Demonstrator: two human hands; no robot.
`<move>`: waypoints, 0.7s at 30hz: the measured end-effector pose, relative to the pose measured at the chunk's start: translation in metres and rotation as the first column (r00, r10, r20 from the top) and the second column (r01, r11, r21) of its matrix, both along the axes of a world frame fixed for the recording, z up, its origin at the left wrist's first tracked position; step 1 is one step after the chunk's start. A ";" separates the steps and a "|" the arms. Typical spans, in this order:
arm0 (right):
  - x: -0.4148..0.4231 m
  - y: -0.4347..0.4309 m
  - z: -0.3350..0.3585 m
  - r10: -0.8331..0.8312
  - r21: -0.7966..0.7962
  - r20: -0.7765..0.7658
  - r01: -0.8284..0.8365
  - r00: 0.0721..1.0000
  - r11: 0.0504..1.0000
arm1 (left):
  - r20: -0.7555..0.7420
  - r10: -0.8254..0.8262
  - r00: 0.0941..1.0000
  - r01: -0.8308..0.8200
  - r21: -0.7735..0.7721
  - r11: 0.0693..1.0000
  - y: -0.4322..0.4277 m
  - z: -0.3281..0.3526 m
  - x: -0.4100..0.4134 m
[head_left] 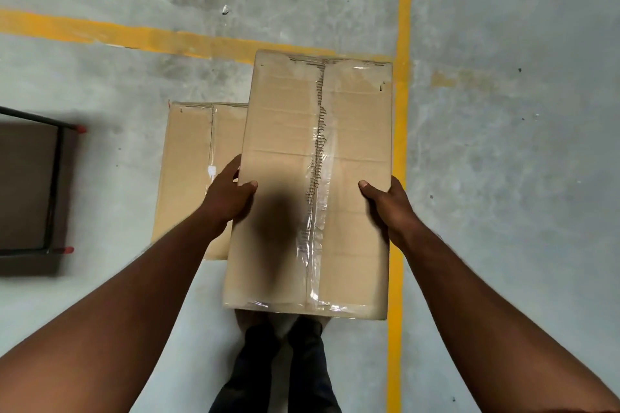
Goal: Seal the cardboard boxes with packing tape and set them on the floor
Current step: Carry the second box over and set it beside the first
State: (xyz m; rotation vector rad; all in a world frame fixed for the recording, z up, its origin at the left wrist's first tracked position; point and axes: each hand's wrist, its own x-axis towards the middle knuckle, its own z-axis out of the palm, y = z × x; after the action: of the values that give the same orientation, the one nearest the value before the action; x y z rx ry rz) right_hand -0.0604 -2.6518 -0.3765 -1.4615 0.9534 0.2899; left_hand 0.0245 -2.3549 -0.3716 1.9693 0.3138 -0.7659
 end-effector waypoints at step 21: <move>0.053 0.015 -0.271 0.006 -0.067 -0.098 -0.013 0.995 0.998 | -0.129 0.108 0.986 -0.125 -0.134 0.983 0.007 -0.235 0.043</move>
State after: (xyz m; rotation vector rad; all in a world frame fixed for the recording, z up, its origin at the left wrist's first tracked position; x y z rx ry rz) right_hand -0.0071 -2.6371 -0.6473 -1.5247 1.0441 0.3422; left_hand 0.0678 -2.3480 -0.6065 1.7583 0.4321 -0.8114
